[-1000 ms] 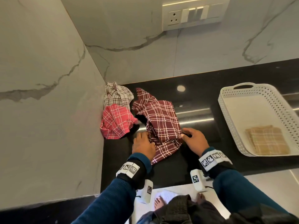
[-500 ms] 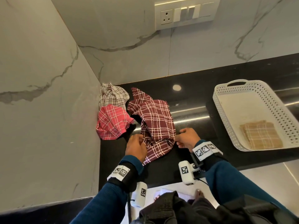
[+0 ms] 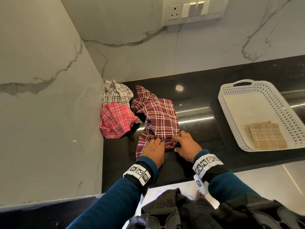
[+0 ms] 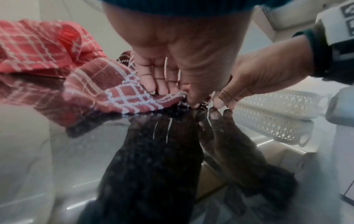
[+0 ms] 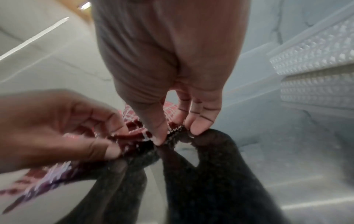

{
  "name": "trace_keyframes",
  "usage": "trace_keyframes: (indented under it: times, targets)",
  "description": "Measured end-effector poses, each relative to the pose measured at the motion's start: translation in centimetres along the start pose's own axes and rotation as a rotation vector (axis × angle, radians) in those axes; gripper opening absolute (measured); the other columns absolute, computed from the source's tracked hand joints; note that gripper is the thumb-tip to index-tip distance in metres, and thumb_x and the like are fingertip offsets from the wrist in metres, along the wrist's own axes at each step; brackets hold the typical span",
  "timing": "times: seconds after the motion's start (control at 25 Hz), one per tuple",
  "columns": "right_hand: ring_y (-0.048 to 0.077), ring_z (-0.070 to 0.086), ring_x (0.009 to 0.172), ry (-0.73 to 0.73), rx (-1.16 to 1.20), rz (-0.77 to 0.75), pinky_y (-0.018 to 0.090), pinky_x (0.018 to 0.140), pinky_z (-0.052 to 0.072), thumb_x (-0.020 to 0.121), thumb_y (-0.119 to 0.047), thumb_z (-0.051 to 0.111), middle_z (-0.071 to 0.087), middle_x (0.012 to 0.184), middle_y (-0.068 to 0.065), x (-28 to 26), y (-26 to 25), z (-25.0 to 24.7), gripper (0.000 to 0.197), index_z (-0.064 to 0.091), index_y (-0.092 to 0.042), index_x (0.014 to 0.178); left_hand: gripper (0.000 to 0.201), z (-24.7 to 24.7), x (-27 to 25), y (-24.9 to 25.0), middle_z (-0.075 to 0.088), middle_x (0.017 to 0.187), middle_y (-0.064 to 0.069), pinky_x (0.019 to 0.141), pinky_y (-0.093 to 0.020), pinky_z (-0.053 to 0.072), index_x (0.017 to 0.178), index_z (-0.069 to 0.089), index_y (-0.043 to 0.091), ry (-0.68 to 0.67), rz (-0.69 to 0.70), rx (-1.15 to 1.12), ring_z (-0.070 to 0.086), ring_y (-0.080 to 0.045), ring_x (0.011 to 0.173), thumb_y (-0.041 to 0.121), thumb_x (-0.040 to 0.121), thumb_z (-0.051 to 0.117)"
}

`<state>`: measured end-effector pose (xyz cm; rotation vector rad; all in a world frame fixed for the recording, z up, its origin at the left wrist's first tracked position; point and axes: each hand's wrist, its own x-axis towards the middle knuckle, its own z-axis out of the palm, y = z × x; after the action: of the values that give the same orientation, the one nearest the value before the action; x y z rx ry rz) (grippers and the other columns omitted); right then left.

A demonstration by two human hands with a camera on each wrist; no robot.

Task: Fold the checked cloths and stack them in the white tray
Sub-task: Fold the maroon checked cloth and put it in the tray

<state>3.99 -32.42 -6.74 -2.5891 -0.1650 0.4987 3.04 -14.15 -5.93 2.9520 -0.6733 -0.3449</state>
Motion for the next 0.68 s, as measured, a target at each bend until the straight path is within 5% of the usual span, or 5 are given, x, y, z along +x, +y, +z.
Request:
trace_keyframes:
  times: [0.12,0.28,0.44,0.56,0.68]
  targets:
    - [0.021,0.041,0.112,0.109,-0.141,-0.131,0.044,0.096,0.045,0.089,-0.031,0.07,0.051,0.117,0.0,-0.1,-1.2,-0.8,0.023,0.071,-0.023,0.111,0.022,-1.6,0.2,-1.0,0.061,0.116,-0.004,0.095,-0.037,0.044,0.116,0.061,0.016,0.048,-0.005,-0.27,0.056,-0.024,0.107,0.021,0.099,0.049]
    - [0.013,0.05,0.103,0.274,-0.019,-0.269,0.035,0.095,0.03,0.093,-0.035,0.066,0.063,0.099,-0.009,-1.3,-2.5,-5.0,0.013,0.068,-0.023,0.097,0.017,-6.0,-1.2,-3.5,0.071,0.091,0.003,0.083,-0.035,0.053,0.098,0.075,0.018,0.234,-0.086,-0.637,0.064,-0.015,0.086,0.031,0.095,0.064]
    - [0.01,0.051,0.093,0.425,-0.031,-0.315,0.033,0.09,0.03,0.091,-0.04,0.065,0.06,0.092,-0.014,-1.8,-3.2,-9.1,0.016,0.067,-0.025,0.095,0.013,-10.2,-1.2,-5.3,0.068,0.088,0.009,0.075,-0.02,0.048,0.102,0.075,0.016,0.258,-0.078,-0.679,0.061,-0.005,0.082,0.02,0.095,0.065]
    - [0.015,0.05,0.092,0.626,-0.137,-0.222,0.034,0.082,0.043,0.09,-0.029,0.068,0.056,0.094,-0.006,-1.3,-3.2,-10.4,0.008,0.069,-0.022,0.095,0.015,-12.0,-1.3,-5.4,0.065,0.092,0.011,0.071,-0.005,0.04,0.106,0.071,0.017,0.212,-0.091,-0.654,0.059,-0.001,0.083,0.013,0.095,0.063]
    - [0.01,0.062,0.08,0.614,0.25,-0.007,0.031,0.075,0.055,0.094,-0.014,0.063,0.064,0.087,-0.009,-0.7,-4.0,-10.9,0.012,0.068,-0.024,0.093,0.018,-11.9,-2.3,-2.7,0.071,0.107,0.006,0.083,-0.016,0.053,0.111,0.071,0.02,0.12,0.003,-0.699,0.065,-0.004,0.093,0.016,0.094,0.064]
